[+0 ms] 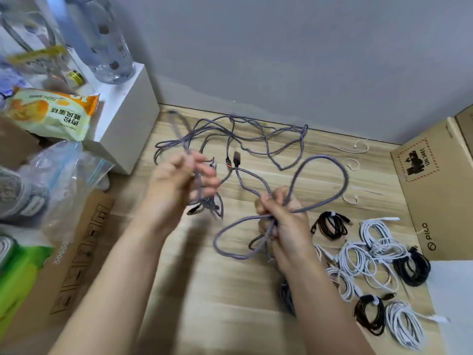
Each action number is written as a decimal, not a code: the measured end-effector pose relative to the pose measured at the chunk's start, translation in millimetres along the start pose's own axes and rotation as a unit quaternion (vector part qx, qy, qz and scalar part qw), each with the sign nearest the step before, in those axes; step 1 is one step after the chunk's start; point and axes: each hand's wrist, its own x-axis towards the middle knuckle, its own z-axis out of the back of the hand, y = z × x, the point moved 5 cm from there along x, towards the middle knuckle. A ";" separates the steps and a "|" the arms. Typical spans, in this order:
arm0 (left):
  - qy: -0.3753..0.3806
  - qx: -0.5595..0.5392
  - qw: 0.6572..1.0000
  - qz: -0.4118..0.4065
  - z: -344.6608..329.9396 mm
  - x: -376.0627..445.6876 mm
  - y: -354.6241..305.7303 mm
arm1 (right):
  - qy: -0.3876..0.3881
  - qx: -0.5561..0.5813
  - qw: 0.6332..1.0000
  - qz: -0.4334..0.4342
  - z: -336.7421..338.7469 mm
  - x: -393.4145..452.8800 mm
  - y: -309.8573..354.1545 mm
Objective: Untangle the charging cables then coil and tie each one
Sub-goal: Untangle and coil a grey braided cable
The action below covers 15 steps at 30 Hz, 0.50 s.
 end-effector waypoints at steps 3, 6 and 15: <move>0.086 0.290 0.952 -0.053 -25.4 -20.5 12.4 | 0.043 0.000 0.999 -0.010 -17.1 -3.2 -6.8; 0.154 0.501 0.847 -0.084 -32.2 -36.8 30.3 | 0.075 0.017 0.997 -0.016 -22.5 -4.7 0.6; 0.102 0.004 0.987 0.126 3.3 -24.5 27.1 | 0.105 -0.008 0.994 0.010 -19.1 -7.8 19.3</move>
